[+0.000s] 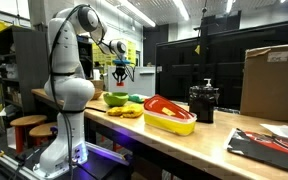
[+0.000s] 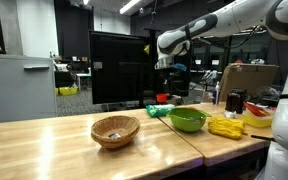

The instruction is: Pour the contents from the red pot into the green bowl

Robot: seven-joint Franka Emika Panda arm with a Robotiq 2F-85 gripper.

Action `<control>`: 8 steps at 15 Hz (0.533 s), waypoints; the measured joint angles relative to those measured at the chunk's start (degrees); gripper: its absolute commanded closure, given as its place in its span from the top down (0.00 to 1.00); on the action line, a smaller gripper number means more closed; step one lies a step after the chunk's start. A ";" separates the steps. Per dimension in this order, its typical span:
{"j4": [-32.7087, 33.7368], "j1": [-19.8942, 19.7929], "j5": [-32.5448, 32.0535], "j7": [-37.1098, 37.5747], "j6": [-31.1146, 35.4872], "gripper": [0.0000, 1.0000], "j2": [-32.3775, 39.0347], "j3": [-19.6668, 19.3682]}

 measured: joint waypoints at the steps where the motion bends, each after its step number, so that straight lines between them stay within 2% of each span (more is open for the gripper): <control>1: -2.50 0.00 0.01 0.81 0.00 0.04 -1.90 -0.29; 8: -15.48 0.07 0.02 6.86 -2.46 0.04 -13.20 -1.16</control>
